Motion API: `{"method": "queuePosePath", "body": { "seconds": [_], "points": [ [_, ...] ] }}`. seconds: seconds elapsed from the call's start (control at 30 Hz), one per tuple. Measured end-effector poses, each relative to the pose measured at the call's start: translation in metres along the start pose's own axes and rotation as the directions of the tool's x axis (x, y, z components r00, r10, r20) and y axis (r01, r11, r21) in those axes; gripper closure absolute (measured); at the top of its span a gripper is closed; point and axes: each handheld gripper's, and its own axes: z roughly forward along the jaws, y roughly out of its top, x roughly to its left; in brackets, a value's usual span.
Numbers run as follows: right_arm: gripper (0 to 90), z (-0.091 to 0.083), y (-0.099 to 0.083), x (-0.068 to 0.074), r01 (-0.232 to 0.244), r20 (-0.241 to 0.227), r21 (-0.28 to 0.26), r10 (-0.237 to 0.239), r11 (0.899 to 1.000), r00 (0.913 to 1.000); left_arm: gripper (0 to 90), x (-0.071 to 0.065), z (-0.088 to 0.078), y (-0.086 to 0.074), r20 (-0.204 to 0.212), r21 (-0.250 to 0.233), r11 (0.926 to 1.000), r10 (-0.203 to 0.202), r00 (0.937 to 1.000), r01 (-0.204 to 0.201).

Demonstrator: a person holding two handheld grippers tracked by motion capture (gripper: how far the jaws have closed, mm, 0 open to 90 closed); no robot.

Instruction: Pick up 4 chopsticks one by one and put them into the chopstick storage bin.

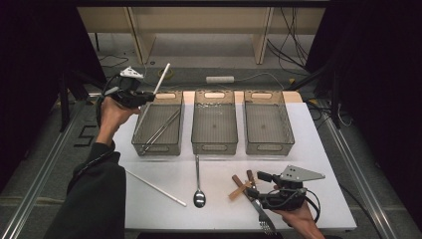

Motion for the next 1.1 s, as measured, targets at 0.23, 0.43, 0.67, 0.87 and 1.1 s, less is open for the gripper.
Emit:
{"method": "queuePosePath", "body": {
  "seconds": [0.23, 0.43, 0.67, 0.87, 1.1],
  "points": [
    [29.2, 0.0, 0.0, 0.001, 0.002, -0.001, -0.006, -0.002, 1.0, 1.0, 84.2, 0.004, 0.014, -0.004, -0.016, -0.003, 0.9999, -0.012, 0.9998, 0.012],
    [29.1, 0.0, 0.0, 0.001, 0.0, -0.001, -0.005, 0.0, 1.0, 1.0, 84.2, 0.008, 0.023, -0.014, -0.021, -0.001, 0.9995, -0.032, 0.9993, 0.032],
    [29.2, 0.001, 0.0, 0.001, -0.002, -0.002, -0.003, 0.002, 1.0, 1.0, 84.2, 0.014, 0.032, -0.029, -0.024, 0.02, 0.9978, -0.063, 0.9978, 0.063],
    [29.1, 0.001, 0.0, 0.001, -0.001, -0.002, -0.004, 0.001, 1.0, 1.0, 84.2, 0.015, 0.038, -0.04, -0.024, 0.03, 0.9961, -0.082, 0.9964, 0.082],
    [29.1, 0.001, 0.0, 0.001, 0.003, -0.003, -0.004, -0.003, 1.0, 1.0, 84.1, 0.013, 0.046, -0.047, -0.02, 0.041, 0.9959, -0.08, 0.9966, 0.081]
  ]
}}
